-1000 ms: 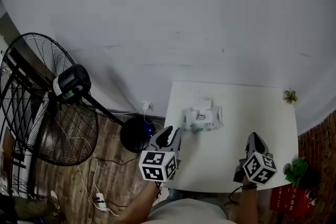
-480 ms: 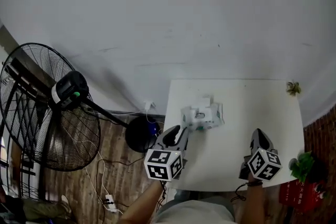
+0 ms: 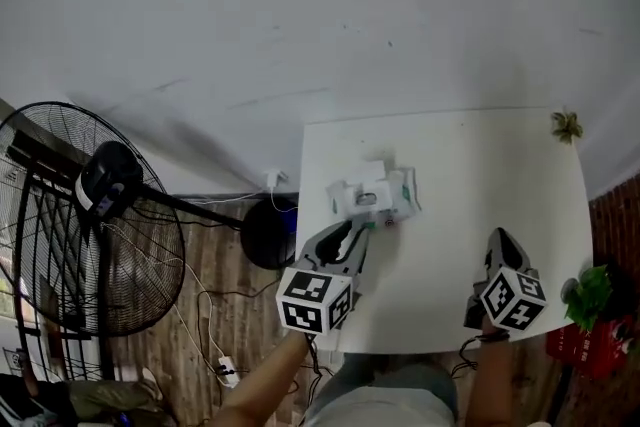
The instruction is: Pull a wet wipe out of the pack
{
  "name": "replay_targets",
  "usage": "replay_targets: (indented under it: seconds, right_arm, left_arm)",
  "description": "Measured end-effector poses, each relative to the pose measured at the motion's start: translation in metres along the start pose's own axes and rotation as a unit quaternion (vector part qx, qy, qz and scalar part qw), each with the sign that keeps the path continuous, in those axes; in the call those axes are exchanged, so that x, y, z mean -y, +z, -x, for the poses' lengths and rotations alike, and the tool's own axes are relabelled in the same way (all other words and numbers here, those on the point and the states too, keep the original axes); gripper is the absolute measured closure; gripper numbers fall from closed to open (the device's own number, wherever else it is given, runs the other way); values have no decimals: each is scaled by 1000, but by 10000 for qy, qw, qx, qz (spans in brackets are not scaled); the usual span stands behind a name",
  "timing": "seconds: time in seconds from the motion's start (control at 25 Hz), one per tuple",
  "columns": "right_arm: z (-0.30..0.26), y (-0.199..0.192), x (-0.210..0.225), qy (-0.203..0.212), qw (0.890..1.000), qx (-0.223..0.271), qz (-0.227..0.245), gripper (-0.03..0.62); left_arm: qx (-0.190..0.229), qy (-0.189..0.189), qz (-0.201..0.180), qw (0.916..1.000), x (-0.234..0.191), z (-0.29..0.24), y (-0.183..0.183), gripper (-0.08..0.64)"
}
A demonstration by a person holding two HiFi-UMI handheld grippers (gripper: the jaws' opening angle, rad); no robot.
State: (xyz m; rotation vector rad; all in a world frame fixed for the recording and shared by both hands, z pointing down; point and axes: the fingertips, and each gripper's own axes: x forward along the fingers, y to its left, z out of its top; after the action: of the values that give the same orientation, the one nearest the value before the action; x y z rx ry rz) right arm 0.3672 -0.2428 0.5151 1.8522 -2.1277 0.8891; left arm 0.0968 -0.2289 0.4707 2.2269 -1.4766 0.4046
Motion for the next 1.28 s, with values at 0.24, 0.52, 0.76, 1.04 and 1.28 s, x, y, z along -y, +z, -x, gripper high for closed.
replay_targets:
  seconds: [0.24,0.52,0.76,1.04,1.28]
  right_arm:
    - [-16,-4,9,1,10000,-76,-36,591]
    - [-28,-9,11,-6,9998,-132,-152,591]
    - [-32,-21,17,-74,9993,-237,-294,591]
    - [-32,-29,29,-183,9986,-300,-401,591]
    - [-37,-29,32,-203,9985,-315,-397,591]
  left_arm:
    - [-208,-234,-379,9988,-1,-24,6,460]
    - [-898,-746,-1315,9844,6,-52,-2,460]
    - [-1640,-1190,-2172,9549,15,-74,-16,456]
    - [-2044,-1304,-2808,9287,11,-90,-24,457]
    - [-2339,-1328,-3208,9081,4,-101,-29,457]
